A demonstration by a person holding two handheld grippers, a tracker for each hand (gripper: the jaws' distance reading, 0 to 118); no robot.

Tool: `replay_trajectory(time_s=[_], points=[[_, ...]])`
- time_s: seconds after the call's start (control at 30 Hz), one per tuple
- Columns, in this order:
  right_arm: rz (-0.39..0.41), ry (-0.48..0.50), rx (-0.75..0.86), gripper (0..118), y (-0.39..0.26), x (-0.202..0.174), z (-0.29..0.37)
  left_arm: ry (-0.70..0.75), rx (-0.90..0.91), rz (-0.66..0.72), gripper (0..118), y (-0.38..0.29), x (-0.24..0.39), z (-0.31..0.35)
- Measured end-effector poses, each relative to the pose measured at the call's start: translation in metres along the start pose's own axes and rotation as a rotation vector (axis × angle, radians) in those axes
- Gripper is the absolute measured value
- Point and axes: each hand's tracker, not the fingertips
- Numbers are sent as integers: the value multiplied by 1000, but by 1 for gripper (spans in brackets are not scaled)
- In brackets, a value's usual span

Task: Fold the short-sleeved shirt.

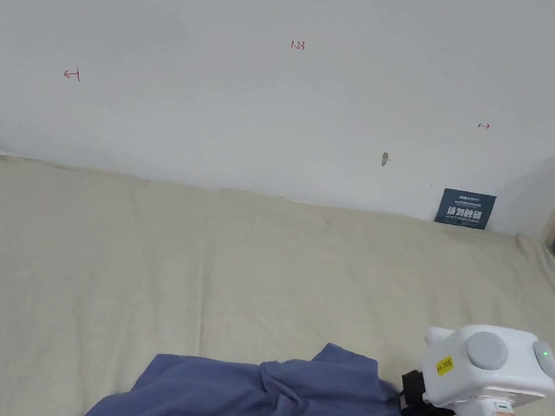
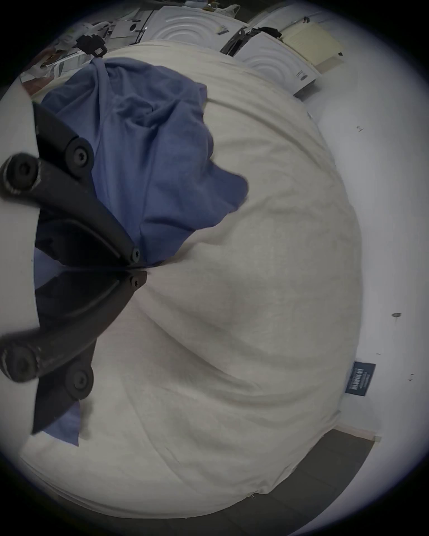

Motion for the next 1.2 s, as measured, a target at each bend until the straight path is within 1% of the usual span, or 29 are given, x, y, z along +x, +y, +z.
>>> replay_trajectory(time_s=[0.1,0.17,0.23,0.27,0.3,0.37,0.4,0.47,0.5,0.57,0.67,0.7,0.73,0.77,0.8,0.83,0.87,0.9,1.0,1.1,1.2], points=[[-4,19,31,0,-4,4,19,-3,2,3,0,2,1,5],[-8,12,79,0,-5,3,34,-13,-6,-6,0,6,0,5],[-18,31,90,0,-9,6,42,-32,-59,-37,0,9,0,1],[-22,42,83,0,-11,1,49,-31,-83,-64,3,10,1,-2],[-22,46,86,0,-14,1,51,-25,-107,-96,27,15,-15,-16],[-28,56,83,0,-19,0,52,-11,-115,-95,91,16,-16,-22],[-31,56,85,0,-19,-3,52,-32,-126,-80,118,17,-14,-23],[-40,56,83,0,-23,-5,49,-49,-164,-51,118,15,-7,-29],[-45,59,79,0,-24,-7,47,-64,-114,-38,118,15,-7,-30],[-47,65,73,0,-22,-12,44,-55,-192,-44,118,9,-2,-41],[-35,71,61,0,-21,-19,40,12,-178,-208,117,0,13,-43],[-24,72,57,0,-22,-22,39,15,-157,-238,109,-3,19,-44],[-13,73,54,0,-23,-25,39,29,-132,-257,95,-4,22,-41],[1,73,55,0,-24,-28,39,69,-96,-283,75,-5,25,-38],[13,72,55,0,-24,-28,39,89,-71,-295,40,-5,26,-34],[24,73,57,0,-25,-30,40,10,-63,-273,14,-4,28,-32],[31,74,61,0,-27,-31,42,-42,-60,-253,12,-3,30,-27],[35,77,61,0,-27,-31,44,-46,-68,-266,12,-3,36,-24],[52,74,80,0,-33,-30,54,-7,-37,-386,12,-8,54,-24],[48,68,139,0,-43,-22,78,-17,-35,-351,12,-2,58,-23],[21,123,185,0,-59,-11,114,-90,-2,-263,12,9,59,-9]])
